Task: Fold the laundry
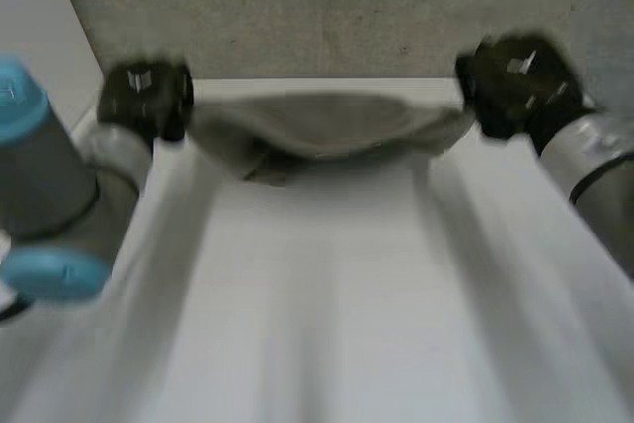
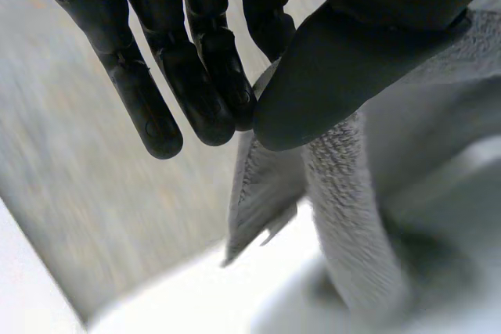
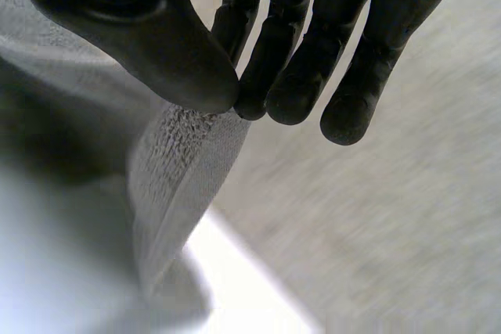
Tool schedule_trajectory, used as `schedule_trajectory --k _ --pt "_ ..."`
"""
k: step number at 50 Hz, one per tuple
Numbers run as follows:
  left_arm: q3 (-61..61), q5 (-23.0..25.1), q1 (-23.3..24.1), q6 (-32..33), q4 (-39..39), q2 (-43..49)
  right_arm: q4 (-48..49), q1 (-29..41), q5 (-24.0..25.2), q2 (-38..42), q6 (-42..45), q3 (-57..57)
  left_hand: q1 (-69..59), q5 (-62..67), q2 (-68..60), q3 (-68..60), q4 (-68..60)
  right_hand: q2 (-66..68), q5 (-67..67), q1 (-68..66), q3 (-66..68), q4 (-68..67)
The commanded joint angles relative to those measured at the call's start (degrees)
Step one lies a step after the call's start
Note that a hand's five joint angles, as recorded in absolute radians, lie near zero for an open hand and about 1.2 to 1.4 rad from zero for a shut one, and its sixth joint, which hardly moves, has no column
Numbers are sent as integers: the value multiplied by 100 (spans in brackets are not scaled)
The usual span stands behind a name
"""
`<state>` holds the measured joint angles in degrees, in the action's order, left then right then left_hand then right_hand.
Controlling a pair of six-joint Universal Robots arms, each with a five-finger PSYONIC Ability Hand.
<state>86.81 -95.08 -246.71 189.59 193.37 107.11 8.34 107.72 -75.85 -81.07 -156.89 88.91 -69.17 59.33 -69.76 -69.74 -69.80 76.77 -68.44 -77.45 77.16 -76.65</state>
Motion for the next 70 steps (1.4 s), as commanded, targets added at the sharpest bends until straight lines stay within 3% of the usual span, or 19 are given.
schedule_trajectory --k 1,5,14,17,18,19,21,22,24,36,49,51,52,56,57,59,63,65,70 --pt "2003 463 -44 227 52 -94 -921 -49 35 381 1141 704 -1083 1067 -1024 -1026 -1020 323 -156 -255 284 -335" --pt "2751 640 -35 508 52 -41 -940 -67 35 416 1459 1093 -1083 1067 -1024 -1026 -1020 323 -156 -255 284 -335" --pt "3026 649 132 993 -10 -217 -878 -93 44 328 1653 1726 -817 800 -758 -759 -753 323 -156 -255 284 -335" --pt "2999 649 149 1010 -10 -410 -773 -137 44 311 1635 1839 361 -377 420 418 424 323 -156 -255 284 -335" --pt "2982 649 149 1010 -10 -462 -703 -180 35 302 1635 1883 1294 -1310 1353 1351 1357 323 -156 -255 284 -335" --pt "2982 649 149 1010 -10 -463 -702 -181 35 302 1635 1884 1303 -1319 1362 1360 1366 323 -156 -255 284 -335" --pt "2903 649 149 1019 -10 -498 -536 -251 18 293 1644 1971 4014 -4031 4073 4072 4078 323 -156 -255 284 -335" --pt "2902 649 149 1019 -10 -498 -535 -251 18 293 1644 1972 4028 -4044 4087 4085 4091 323 -156 -255 284 -335" --pt "2736 640 149 1028 -10 -577 -430 -286 0 293 1661 2007 5285 -5301 5344 5342 5348 323 -156 -255 284 -335" --pt "1804 657 114 1019 52 -744 -61 -506 -9 346 1697 2227 5559 -5575 5618 5616 5622 323 -156 -255 284 -335" --pt "1162 710 -70 1028 43 -23 212 -858 53 258 1556 2359 5592 -5609 5651 5650 5655 323 -156 -255 284 -335" --pt "1197 998 -280 1028 43 47 238 -840 53 83 1381 2428 5526 -5542 5585 5583 5589 -2329 2496 2396 -2368 2316" --pt "1197 1000 -281 1028 43 47 238 -840 53 82 1380 2429 5525 -5541 5584 5582 5588 -2346 2513 2413 -2385 2333" --pt "1206 1780 -684 1036 25 82 203 -787 70 -146 688 2429 5324 -5340 5383 5381 5387 -4661 4828 4728 -4700 4649" --pt "1206 1782 -686 1036 25 82 203 -787 71 -146 686 2429 5323 -5339 5382 5380 5386 -4667 4834 4735 -4706 4655" --pt "1180 2368 -974 1063 34 134 194 -761 114 -216 275 2420 4788 -4805 4847 4846 4851 -5037 5204 5104 -5076 5024" --pt "1180 2951 -1283 1274 43 302 238 -735 194 -392 79 2464 4482 -4498 4541 4539 4545 -5088 5255 5155 -5127 5075" --pt "1180 3450 -1528 1720 43 512 247 -717 211 -410 71 2482 4399 -4415 4458 4456 4462 -5088 5255 5155 -5127 5075" --pt "1206 3970 -1810 2441 26 863 247 -726 229 -375 79 2490 4248 -4264 4307 4305 4311 -5088 5255 5155 -5127 5075"
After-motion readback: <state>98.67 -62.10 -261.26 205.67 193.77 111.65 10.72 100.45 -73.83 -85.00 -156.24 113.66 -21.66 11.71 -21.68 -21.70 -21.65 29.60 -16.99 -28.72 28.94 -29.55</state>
